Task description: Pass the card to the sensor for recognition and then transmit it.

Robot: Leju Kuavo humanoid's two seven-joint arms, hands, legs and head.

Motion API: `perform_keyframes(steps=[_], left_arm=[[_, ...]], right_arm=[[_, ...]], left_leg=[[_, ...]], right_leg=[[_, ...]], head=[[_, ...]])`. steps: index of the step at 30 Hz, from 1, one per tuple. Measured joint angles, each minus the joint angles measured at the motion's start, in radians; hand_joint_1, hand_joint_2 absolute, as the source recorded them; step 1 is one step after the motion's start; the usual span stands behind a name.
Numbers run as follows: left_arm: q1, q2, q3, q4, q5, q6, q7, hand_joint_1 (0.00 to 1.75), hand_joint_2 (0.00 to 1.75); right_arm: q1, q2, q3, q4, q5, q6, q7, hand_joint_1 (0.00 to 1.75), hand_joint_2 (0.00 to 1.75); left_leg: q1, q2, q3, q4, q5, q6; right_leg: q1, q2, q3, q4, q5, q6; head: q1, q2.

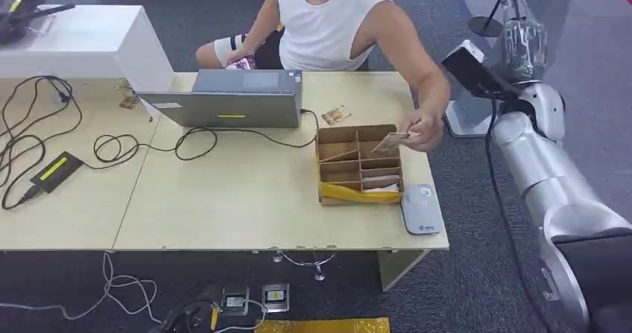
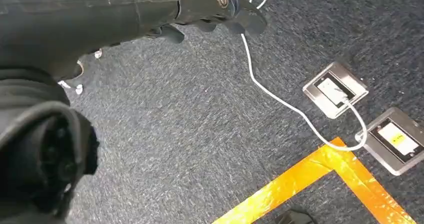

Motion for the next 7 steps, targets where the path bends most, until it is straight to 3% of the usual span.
perform_keyframes(steps=[7], left_arm=[[0.024,0.0,0.0,0.0,0.027,0.022,0.0,0.0,0.0]], right_arm=[[0.001,-0.061,-0.188,-0.137,0.082,-0.037,-0.086,0.0,1.75]], left_leg=[[0.0,0.0,0.0,0.0,0.0,0.0]], right_leg=[[0.0,-0.001,-0.001,-0.001,0.0,0.0]], head=[[0.0,0.0]])
